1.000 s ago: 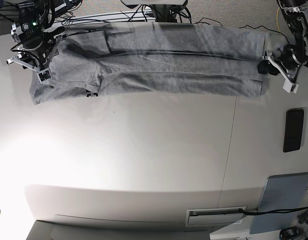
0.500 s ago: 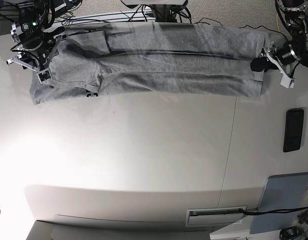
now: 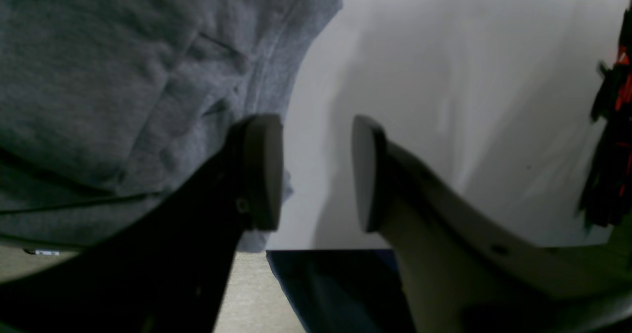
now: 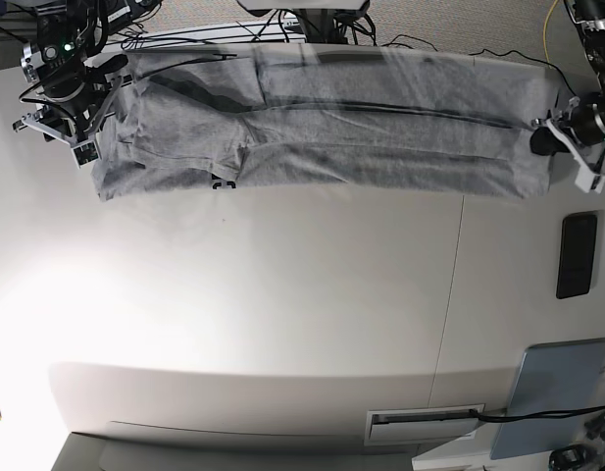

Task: Fold the T-shirt properly
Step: 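Grasp the strip end with the left gripper and fold it toward the right gripper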

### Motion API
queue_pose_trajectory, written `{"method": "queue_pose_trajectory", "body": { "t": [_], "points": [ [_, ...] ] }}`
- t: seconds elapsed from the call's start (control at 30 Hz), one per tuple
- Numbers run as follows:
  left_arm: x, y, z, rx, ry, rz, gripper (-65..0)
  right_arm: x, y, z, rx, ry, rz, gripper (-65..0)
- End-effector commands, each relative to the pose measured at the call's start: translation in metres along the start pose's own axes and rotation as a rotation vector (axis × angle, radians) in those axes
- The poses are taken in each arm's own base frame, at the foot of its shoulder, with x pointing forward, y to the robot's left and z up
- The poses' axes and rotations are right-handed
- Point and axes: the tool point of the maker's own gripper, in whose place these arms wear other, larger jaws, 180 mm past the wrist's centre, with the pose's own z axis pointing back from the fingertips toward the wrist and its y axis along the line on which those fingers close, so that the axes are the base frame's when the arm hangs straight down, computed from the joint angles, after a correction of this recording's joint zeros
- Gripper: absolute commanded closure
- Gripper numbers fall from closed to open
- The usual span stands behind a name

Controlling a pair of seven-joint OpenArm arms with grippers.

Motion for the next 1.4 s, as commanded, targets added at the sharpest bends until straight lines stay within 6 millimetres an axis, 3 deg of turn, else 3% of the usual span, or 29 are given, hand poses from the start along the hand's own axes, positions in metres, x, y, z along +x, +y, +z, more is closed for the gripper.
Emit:
{"method": "queue_pose_trajectory", "body": {
  "t": [0.0, 0.13, 0.3, 0.4, 0.53, 0.9, 1.2, 1.37],
  "points": [
    [0.013, -0.004, 0.011, 0.018, -0.026, -0.044, 0.0, 0.007, -0.009, 0.004, -0.033, -0.028, 0.010, -23.2],
    [0.021, -0.050, 0.030, 0.065, -0.085, -0.138, 0.0, 0.007, -0.009, 0.004, -0.033, -0.030, 0.010, -23.2],
    [0.022, -0.141, 0.047, -0.087, -0.245, -0.165, 0.0, 0.012, -0.009, 0.004, -0.035, -0.055, 0.006, -23.2],
    [0.018, -0.193, 0.043, -0.224, -0.265, -0.171, 0.0, 0.014, -0.010, 0.004, -0.040, -0.064, -0.002, -23.2],
    [0.008, -0.240, 0.022, -0.328, -0.242, -0.152, 0.0, 0.014, -0.011, 0.004, -0.042, -0.067, -0.007, -23.2],
    [-0.011, -0.304, -0.028, -0.371, -0.137, -0.205, 0.0, 0.014, -0.011, 0.004, -0.042, -0.064, -0.007, -23.2],
    [-0.008, -0.353, -0.027, -0.495, -0.160, -0.212, 0.0, 0.014, -0.011, 0.004, -0.043, -0.064, -0.007, -23.2],
    [-0.007, -0.368, -0.028, -0.508, -0.178, -0.264, 0.0, 0.013, -0.011, 0.004, -0.042, -0.059, -0.007, -23.2]
  ]
}}
